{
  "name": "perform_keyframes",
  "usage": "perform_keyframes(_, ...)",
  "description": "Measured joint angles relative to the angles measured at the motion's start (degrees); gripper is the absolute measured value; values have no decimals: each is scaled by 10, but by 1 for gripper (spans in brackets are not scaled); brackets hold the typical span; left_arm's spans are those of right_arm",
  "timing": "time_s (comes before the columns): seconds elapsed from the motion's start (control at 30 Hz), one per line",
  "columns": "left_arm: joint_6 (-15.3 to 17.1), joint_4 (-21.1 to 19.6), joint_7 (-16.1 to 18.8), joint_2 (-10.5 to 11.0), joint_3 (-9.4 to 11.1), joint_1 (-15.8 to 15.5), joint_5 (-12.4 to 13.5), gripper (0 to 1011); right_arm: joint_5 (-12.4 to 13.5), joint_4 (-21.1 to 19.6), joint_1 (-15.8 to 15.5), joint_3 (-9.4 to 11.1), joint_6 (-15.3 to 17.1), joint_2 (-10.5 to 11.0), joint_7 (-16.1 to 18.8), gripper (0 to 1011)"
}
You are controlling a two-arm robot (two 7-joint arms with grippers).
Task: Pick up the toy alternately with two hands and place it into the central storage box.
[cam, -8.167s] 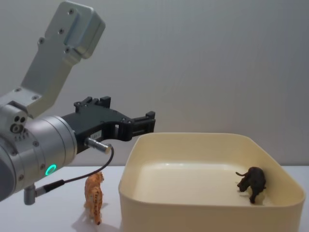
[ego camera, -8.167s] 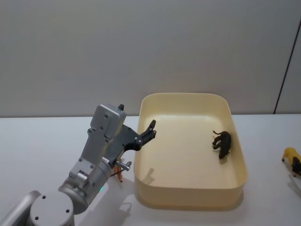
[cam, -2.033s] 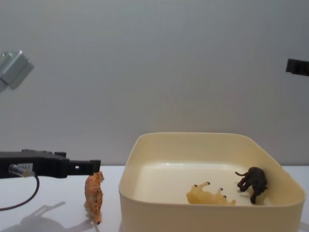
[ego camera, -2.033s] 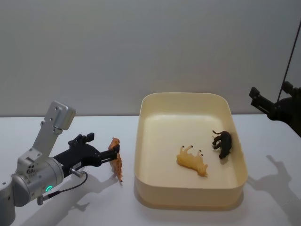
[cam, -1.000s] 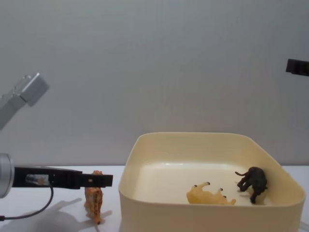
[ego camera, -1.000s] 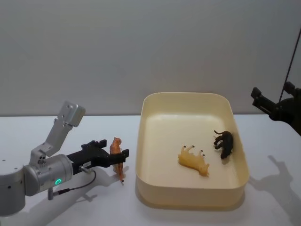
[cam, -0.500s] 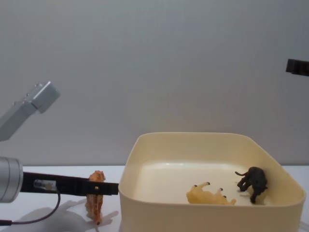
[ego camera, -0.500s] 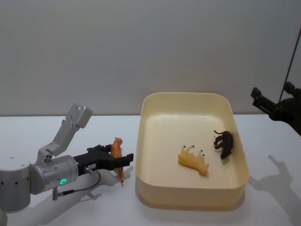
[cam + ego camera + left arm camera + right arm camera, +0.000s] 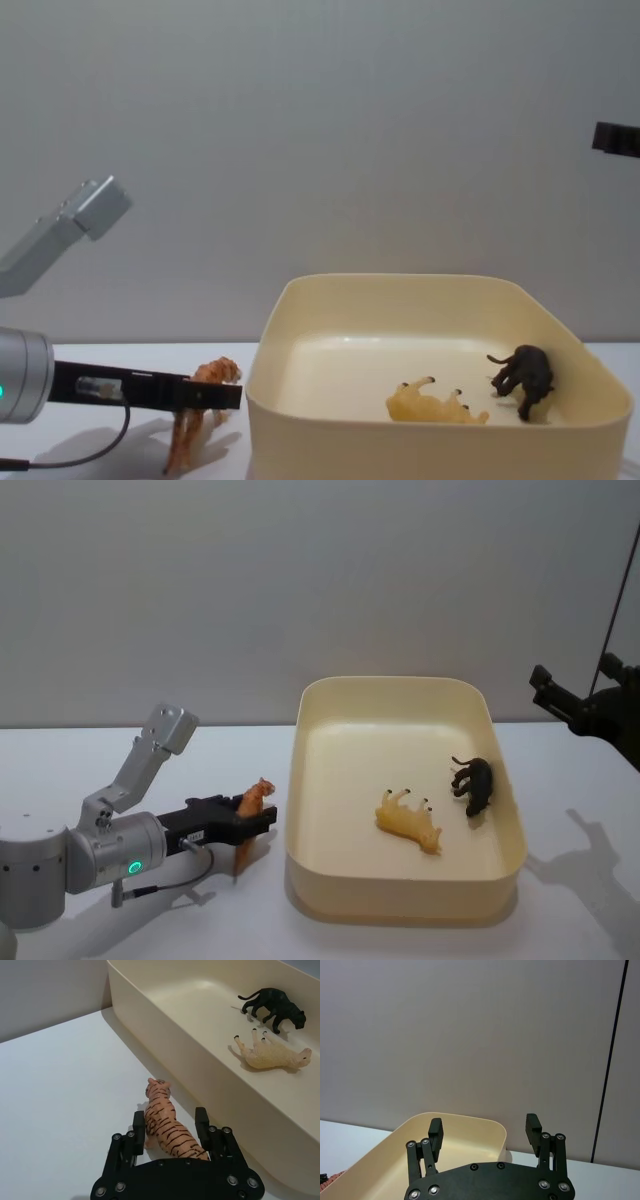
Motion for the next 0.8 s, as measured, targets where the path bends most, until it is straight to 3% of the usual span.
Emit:
perform_keyframes(0.17, 1, 1, -1, 0, 0, -1, 0, 506, 0, 0, 0, 0, 0, 0, 0, 1001)
perform_keyframes(0.37, 5, -13, 13, 2, 0, 5, 0, 465, 0, 0, 0, 0, 0, 0, 0, 1001)
perform_keyframes(0.8, 31, -122, 129, 19, 2, 49, 7, 287, 0, 0, 0, 0, 0, 0, 0, 1001)
